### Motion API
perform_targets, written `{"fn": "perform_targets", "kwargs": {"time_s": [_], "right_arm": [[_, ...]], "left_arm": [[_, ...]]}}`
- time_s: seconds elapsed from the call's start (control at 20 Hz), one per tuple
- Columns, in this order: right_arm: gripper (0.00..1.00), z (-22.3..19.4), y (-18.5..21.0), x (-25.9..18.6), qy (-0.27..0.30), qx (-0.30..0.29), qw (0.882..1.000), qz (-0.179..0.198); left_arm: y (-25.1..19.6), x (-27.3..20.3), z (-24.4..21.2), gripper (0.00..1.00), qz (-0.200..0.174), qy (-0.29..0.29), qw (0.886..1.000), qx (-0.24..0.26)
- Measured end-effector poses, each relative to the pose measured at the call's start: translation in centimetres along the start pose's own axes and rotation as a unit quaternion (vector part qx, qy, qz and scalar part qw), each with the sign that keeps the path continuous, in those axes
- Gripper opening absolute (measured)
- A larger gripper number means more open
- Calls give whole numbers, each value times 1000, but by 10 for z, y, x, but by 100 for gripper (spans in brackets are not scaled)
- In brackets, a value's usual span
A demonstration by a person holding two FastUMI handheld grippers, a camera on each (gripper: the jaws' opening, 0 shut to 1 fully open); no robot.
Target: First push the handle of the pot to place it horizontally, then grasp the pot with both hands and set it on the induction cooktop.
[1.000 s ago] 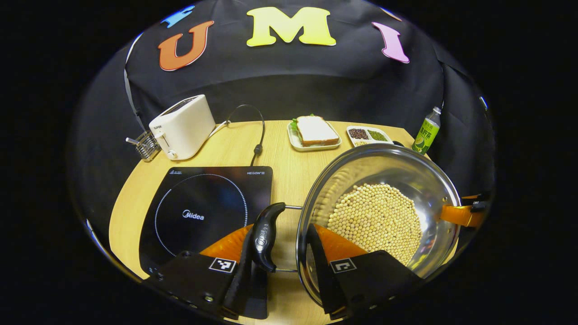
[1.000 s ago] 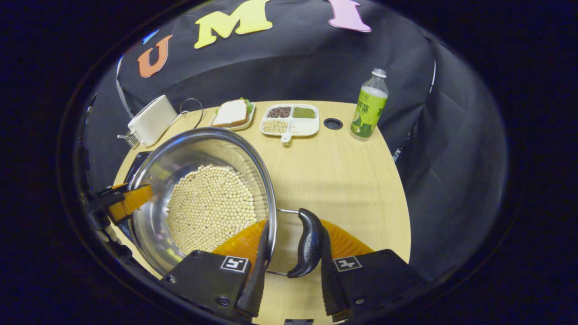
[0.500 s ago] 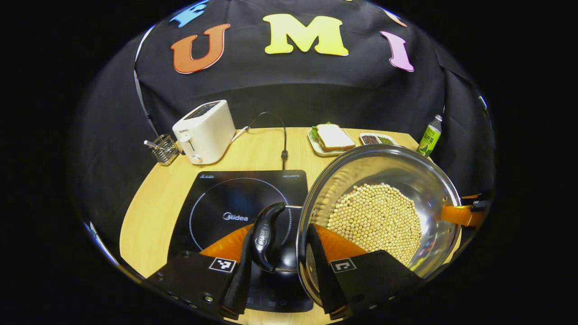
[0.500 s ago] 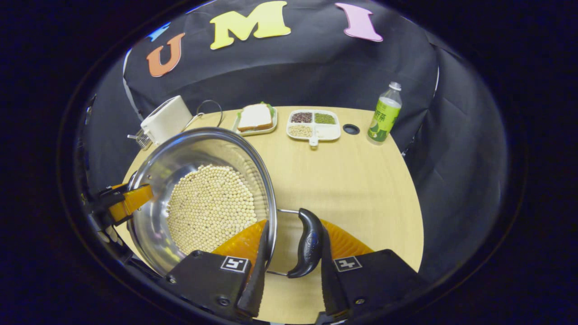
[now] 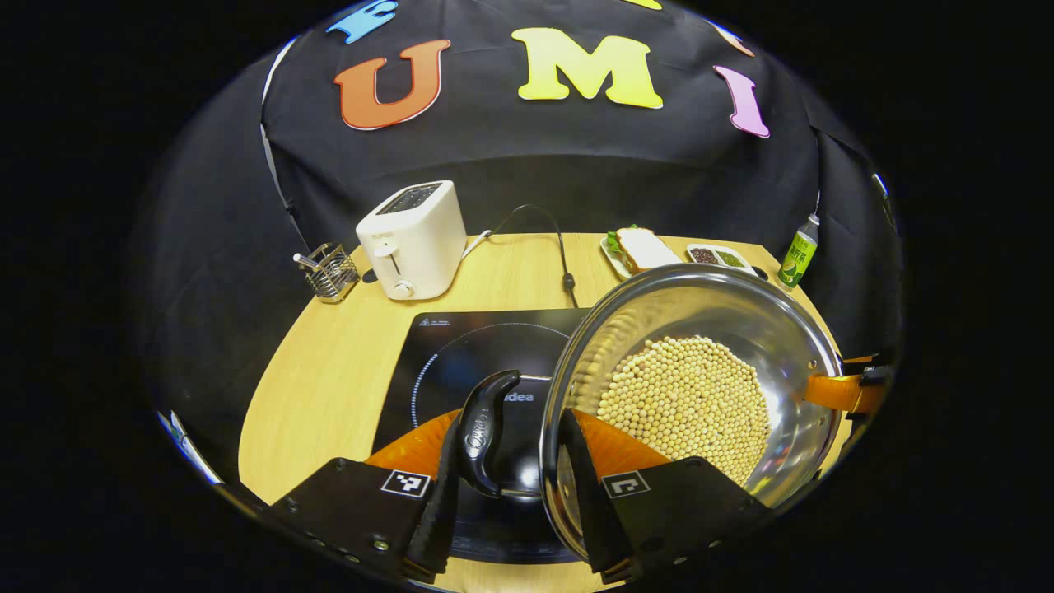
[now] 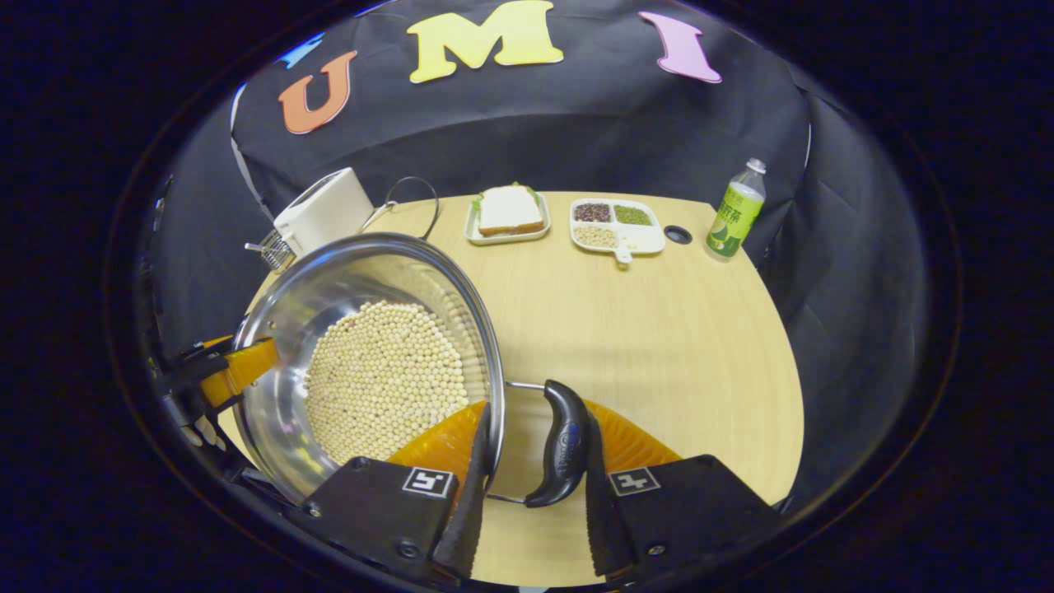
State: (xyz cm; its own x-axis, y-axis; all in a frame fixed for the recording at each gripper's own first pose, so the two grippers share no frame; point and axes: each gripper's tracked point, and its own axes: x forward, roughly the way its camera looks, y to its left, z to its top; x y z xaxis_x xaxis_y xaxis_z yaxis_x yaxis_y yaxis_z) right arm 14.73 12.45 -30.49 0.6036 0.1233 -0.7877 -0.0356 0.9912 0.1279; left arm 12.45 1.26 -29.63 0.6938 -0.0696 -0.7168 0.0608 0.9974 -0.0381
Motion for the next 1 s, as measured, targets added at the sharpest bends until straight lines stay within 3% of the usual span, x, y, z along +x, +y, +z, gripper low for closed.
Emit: {"fn": "perform_targets", "kwargs": {"time_s": [0.45,1.0], "right_arm": [[52,6,71,19,3,14,1000,7],[53,25,136,62,20,-3,1000,1]], "left_arm": [[67,13,5,61,6,1,1000,13],[132,57,1,61,15,19,1000,-15]]}}
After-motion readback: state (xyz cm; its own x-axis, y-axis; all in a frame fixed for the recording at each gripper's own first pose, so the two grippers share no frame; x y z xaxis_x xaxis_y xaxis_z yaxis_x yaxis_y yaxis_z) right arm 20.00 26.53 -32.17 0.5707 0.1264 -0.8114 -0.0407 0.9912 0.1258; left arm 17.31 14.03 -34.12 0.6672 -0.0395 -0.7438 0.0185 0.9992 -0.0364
